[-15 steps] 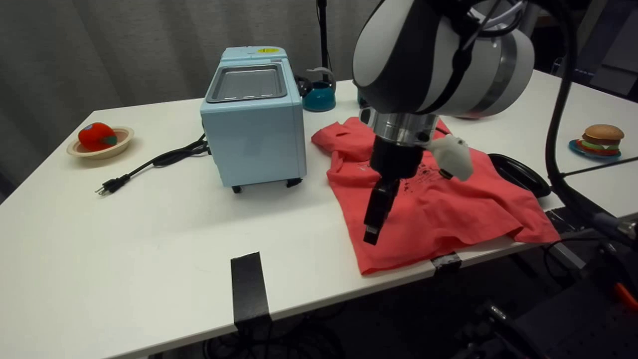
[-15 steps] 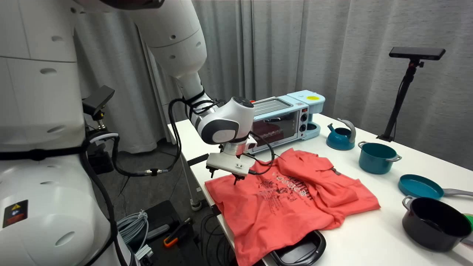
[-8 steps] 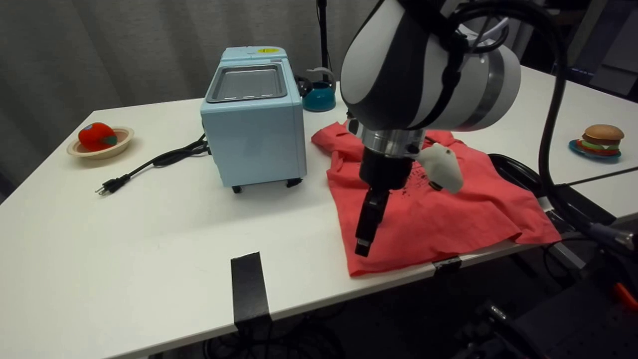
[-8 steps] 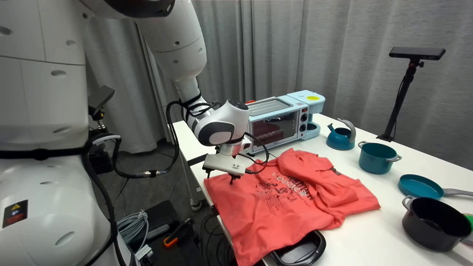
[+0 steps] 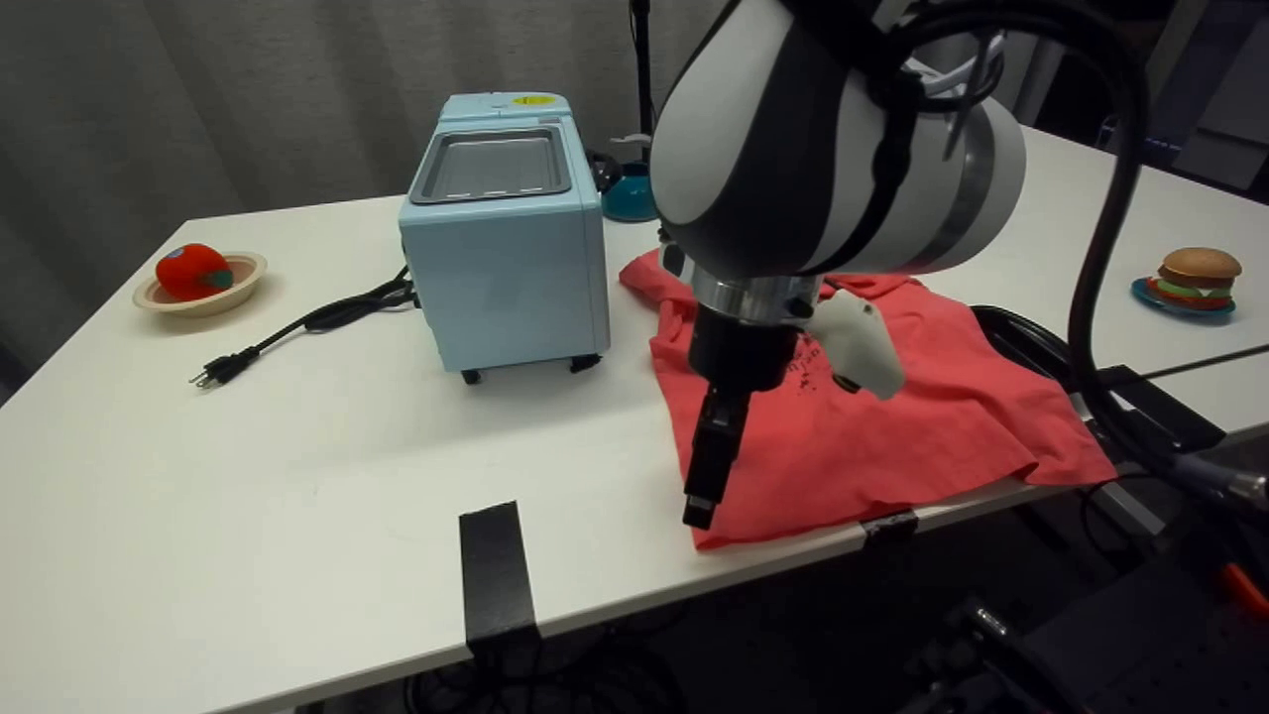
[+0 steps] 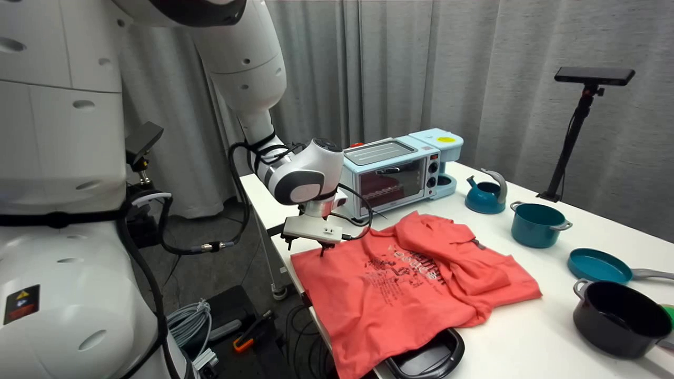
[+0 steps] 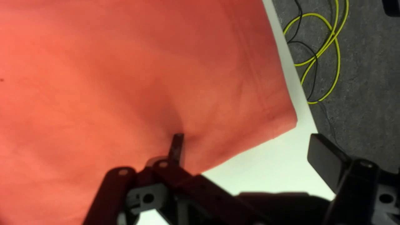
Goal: Fold the shirt
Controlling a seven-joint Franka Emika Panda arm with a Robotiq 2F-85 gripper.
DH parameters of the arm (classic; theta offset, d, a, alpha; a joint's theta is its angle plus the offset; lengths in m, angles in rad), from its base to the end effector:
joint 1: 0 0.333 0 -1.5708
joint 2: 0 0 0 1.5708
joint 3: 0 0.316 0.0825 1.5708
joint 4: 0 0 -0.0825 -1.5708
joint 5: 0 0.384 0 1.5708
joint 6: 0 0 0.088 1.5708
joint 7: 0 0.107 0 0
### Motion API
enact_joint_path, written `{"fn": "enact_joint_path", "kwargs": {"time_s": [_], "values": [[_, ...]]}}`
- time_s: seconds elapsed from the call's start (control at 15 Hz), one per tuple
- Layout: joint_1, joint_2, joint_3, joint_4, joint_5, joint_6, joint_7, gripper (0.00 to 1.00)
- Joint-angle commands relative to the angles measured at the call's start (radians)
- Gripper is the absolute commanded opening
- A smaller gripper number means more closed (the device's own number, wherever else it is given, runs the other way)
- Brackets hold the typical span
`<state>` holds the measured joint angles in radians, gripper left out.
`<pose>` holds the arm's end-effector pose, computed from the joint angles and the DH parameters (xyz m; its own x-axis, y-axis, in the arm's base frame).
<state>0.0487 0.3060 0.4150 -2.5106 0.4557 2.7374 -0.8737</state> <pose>0.4085 0.1989 0.1673 0.6325 0.7665 0.1115 0.7616 -0.5893 -0.2698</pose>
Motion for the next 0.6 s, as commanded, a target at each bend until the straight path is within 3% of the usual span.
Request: {"fn": "enact_joint_path", "kwargs": {"time_s": [0.0,0.13,0.2,0.33,0.53], "values": [[-0.011,0.000,0.027,-0.018,-0.021,0.023,-0.026,1.00],[-0.009,0.005,0.031,-0.023,-0.033,0.026,-0.029,0.96],[-0.007,0.008,0.030,-0.025,-0.045,0.030,-0.026,0.74],[-0.011,0.015,0.032,-0.025,-0.056,0.031,-0.026,0.70],[-0.017,0.021,0.031,-0.020,-0.066,0.042,-0.018,0.45]]}}
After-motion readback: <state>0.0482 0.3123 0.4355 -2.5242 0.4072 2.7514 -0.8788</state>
